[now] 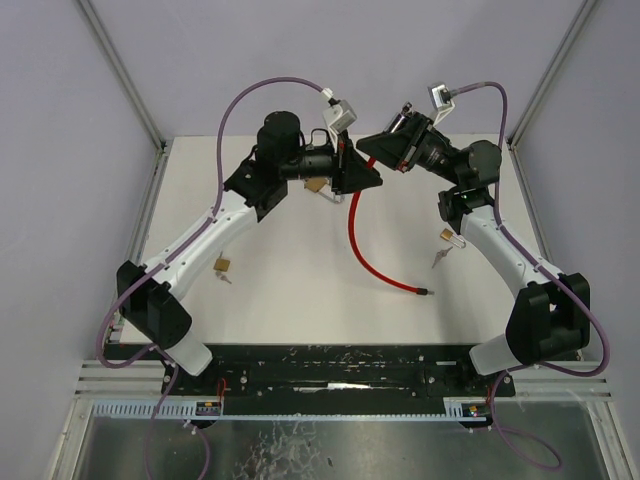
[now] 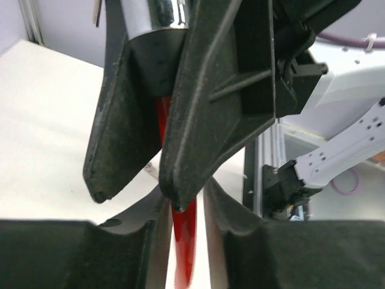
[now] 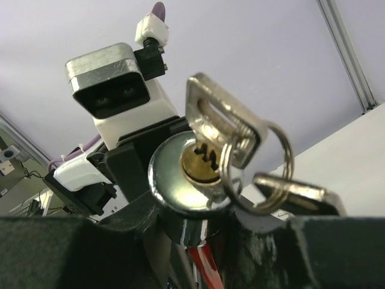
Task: Lock with the key
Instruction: Pick up the lock from the center of the board.
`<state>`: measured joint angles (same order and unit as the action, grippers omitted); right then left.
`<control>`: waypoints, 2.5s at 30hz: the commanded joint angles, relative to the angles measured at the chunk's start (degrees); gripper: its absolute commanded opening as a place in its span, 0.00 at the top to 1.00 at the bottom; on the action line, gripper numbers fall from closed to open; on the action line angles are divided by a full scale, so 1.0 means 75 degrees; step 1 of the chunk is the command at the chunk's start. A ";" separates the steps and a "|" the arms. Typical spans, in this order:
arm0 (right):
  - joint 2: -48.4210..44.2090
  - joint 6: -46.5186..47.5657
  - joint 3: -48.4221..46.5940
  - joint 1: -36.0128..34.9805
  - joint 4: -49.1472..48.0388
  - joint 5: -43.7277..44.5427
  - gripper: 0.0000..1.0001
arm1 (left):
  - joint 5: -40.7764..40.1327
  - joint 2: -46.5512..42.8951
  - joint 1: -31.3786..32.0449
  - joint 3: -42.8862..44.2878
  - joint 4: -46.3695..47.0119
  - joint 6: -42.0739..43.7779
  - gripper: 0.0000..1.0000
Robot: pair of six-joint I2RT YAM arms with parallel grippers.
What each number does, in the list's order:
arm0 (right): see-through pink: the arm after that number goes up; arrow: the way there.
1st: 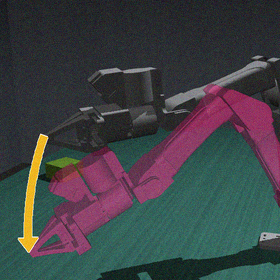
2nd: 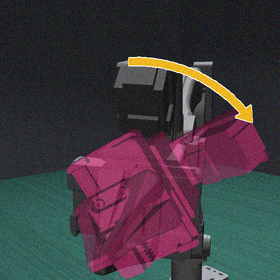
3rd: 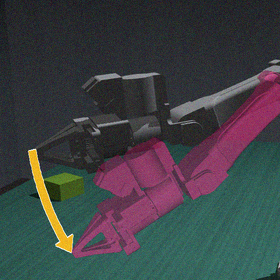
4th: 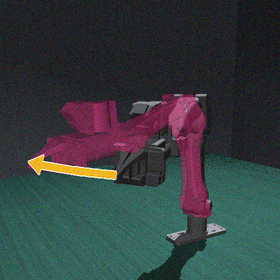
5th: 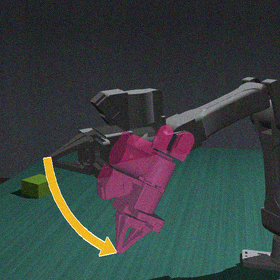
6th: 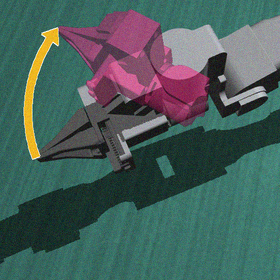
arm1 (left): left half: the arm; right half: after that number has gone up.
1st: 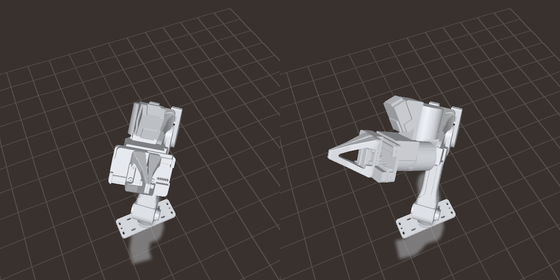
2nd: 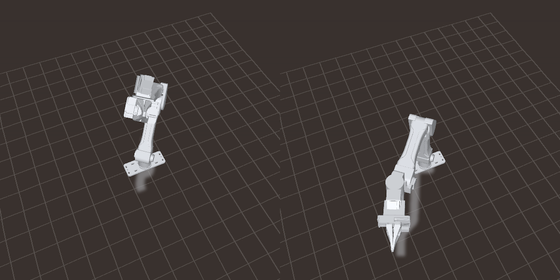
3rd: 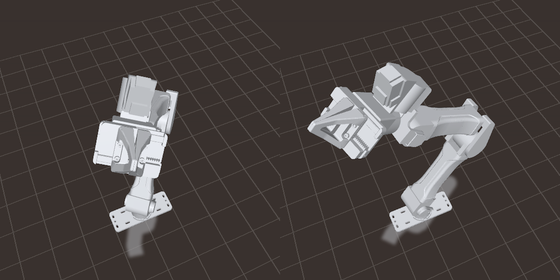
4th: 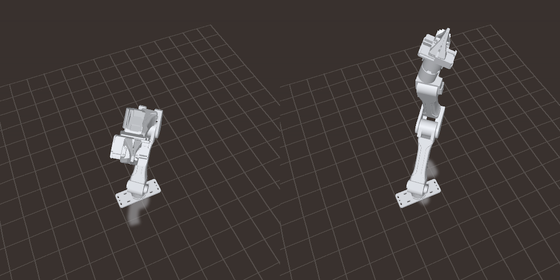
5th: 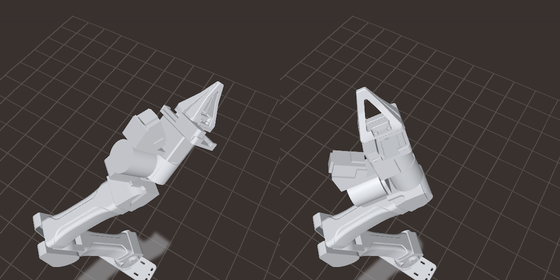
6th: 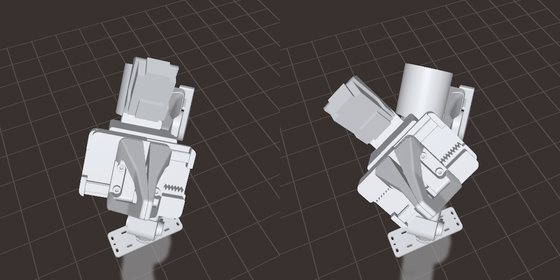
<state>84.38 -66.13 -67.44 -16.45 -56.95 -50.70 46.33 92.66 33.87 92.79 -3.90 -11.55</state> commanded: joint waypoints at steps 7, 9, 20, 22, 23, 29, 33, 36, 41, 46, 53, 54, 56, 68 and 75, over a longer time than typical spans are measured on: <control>-0.0960 0.1803 0.0149 0.0009 0.0583 -0.0973 0.45 | 0.0165 -0.0830 -0.0292 -0.1626 0.2266 -0.0388 0.99; -0.1311 0.3130 0.0211 0.0025 0.1645 -0.1507 0.24 | 0.0241 -0.1200 -0.0559 -0.2248 0.2850 -0.0650 0.99; -0.3172 1.2383 0.0112 0.0125 1.0387 -0.0991 0.01 | 0.1132 -0.1966 -0.1181 -0.3089 0.2934 0.0740 0.99; -0.3305 1.2882 0.0254 0.0184 1.0714 -0.0760 0.01 | 0.1536 -0.1843 -0.1328 -0.2781 0.2764 0.0793 0.99; -0.3355 1.3009 0.0331 0.0199 1.0766 -0.0608 0.01 | 0.1776 -0.1726 -0.1409 -0.2572 0.2614 0.0801 0.99; -0.3363 1.4388 0.0483 0.0329 1.1168 -0.0006 0.01 | 0.2699 -0.1425 -0.1715 -0.1356 0.1582 0.1314 1.00; -0.3209 1.5649 0.0465 0.0395 1.1695 -0.0089 0.01 | 0.3282 -0.1221 -0.1908 -0.0484 0.0527 0.2081 0.99; -0.3072 1.7764 0.0408 0.0399 1.2692 -0.0243 0.01 | 0.3867 -0.0951 -0.2123 0.0245 0.0175 0.1910 0.99; -0.2858 2.1871 0.0520 0.0344 1.3686 -0.0180 0.01 | 0.4591 -0.0712 -0.2205 0.0763 0.1112 0.0815 0.99; -0.2246 2.2856 0.0062 0.0044 1.3896 -0.0596 0.00 | 0.4856 -0.0612 -0.2220 0.0534 0.4071 -0.1778 0.99; -0.1599 2.2736 0.0266 -0.0789 1.3259 -0.0359 0.00 | 0.4093 -0.0904 -0.2216 0.0309 0.3774 -0.1572 0.99; -0.1510 2.2516 0.0228 -0.0789 1.3150 -0.0382 0.00 | 0.3980 -0.0976 -0.2205 0.0253 0.3764 -0.1519 1.00; -0.1341 2.1879 0.0036 -0.0788 1.2996 -0.0453 0.02 | 0.3671 -0.1161 -0.2207 0.0136 0.3529 -0.1208 1.00; -0.1227 0.6534 -0.2337 0.0813 0.5249 -0.2907 0.12 | -0.1892 -0.2301 -0.1026 -0.0281 0.0569 0.3274 1.00; -0.1114 0.1644 -0.1968 0.0799 0.1031 -0.2293 0.14 | -0.4603 -0.2303 0.0271 -0.0805 0.1141 0.3440 1.00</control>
<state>75.66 -23.83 -81.80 -10.20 -27.38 -68.55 28.69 75.33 31.57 88.12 0.43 11.09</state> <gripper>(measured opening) 0.863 0.116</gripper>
